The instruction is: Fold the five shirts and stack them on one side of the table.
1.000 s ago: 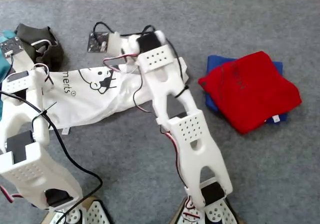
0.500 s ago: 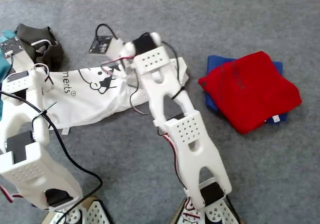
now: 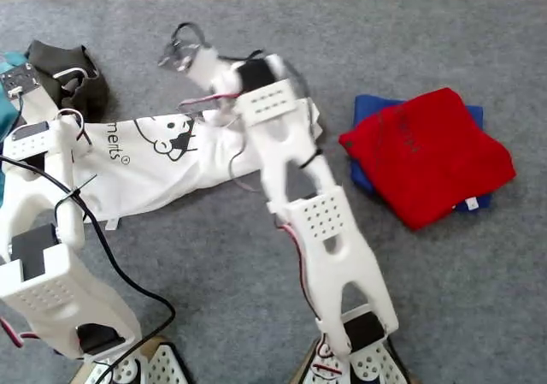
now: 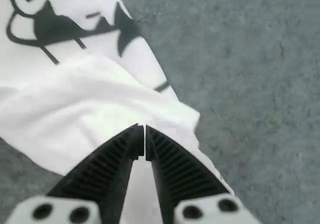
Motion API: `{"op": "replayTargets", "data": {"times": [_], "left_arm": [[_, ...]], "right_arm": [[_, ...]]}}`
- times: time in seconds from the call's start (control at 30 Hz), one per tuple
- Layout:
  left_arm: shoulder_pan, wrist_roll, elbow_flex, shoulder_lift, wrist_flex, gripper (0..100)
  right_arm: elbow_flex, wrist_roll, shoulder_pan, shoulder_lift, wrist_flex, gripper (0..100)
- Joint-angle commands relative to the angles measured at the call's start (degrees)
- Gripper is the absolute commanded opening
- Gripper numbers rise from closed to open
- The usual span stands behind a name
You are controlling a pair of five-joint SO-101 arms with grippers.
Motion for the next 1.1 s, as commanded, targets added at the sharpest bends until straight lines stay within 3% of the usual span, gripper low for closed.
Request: {"op": "replayTargets", "data": {"times": [0.0,0.23,0.37,0.67,0.9,1.07], "left_arm": [[0.57,-0.35,-2.24,-0.53,0.18,3],[0.57,-0.35,-2.07,-0.53,0.18,3],[0.66,-0.35,-1.98,-0.53,0.18,3],[0.66,-0.35,-1.98,-0.53,0.18,3],[0.66,-0.35,-1.89,-0.53,0.18,3],[0.66,-0.35,-1.89,-0.53,0.18,3]], "right_arm": [[-4.09,2.11,4.75,0.57,3.34,1.5],[-3.47,2.11,10.99,13.14,-9.76,1.5],[-16.13,2.11,12.4,13.23,-1.67,1.5],[-15.78,-1.85,11.6,-2.33,8.97,1.5],[1.54,-11.25,10.29,-15.16,8.97,1.5],[15.43,-13.45,9.49,-19.3,8.7,1.5]]}}
